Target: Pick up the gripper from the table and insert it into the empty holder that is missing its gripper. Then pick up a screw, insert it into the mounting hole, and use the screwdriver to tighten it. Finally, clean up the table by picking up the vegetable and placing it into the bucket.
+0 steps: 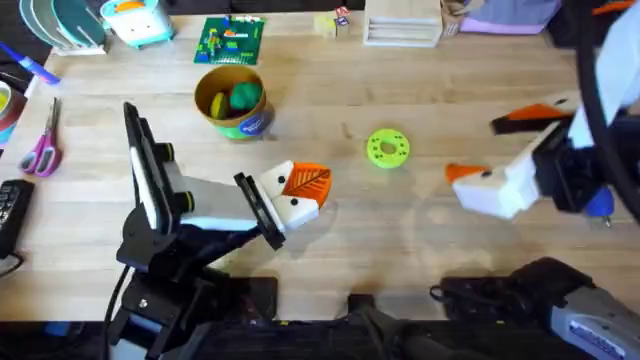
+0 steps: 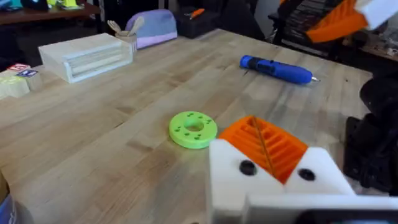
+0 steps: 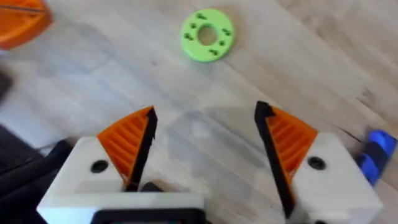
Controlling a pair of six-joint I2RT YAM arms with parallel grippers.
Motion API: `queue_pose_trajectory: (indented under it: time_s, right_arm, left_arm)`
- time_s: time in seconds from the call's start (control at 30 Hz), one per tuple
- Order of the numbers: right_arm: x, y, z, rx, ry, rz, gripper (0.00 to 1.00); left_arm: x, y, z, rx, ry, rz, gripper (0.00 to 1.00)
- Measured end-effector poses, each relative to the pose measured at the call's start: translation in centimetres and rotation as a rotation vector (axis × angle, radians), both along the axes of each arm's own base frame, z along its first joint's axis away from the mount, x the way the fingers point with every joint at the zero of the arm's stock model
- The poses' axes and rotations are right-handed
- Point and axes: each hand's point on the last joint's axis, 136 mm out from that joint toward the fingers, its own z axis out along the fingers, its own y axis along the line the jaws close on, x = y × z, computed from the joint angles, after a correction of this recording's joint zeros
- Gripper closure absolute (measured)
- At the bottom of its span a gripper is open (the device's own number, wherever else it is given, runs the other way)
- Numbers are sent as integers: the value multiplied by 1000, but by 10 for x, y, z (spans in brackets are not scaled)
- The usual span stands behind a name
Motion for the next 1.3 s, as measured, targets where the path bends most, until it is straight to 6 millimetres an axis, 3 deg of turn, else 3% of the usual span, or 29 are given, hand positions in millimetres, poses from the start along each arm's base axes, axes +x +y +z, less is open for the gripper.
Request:
queue_pose_trajectory:
  time_s: [0.37, 0.5, 0.63, 0.77, 1.03, 1.3]
  right_arm:
    - [75, -140, 9, -321, -156, -539, 7]
    - [87, -190, -9, -417, -74, -650, 7]
    - [80, -226, -36, -461, 67, -733, 9]
    - [75, -246, -54, -474, 157, -776, 7]
    - [80, -260, -71, -477, 205, -790, 7]
    - [75, -280, -117, -363, 364, -813, 7]
  left_arm:
    - [0, 0, 0, 0, 0, 0, 992]
    - [0, 0, 0, 0, 0, 0, 992]
    - [0, 0, 0, 0, 0, 0, 992]
    - [0, 0, 0, 0, 0, 0, 992]
    - [0, 0, 0, 0, 0, 0, 992]
    - [0, 0, 0, 0, 0, 0, 992]
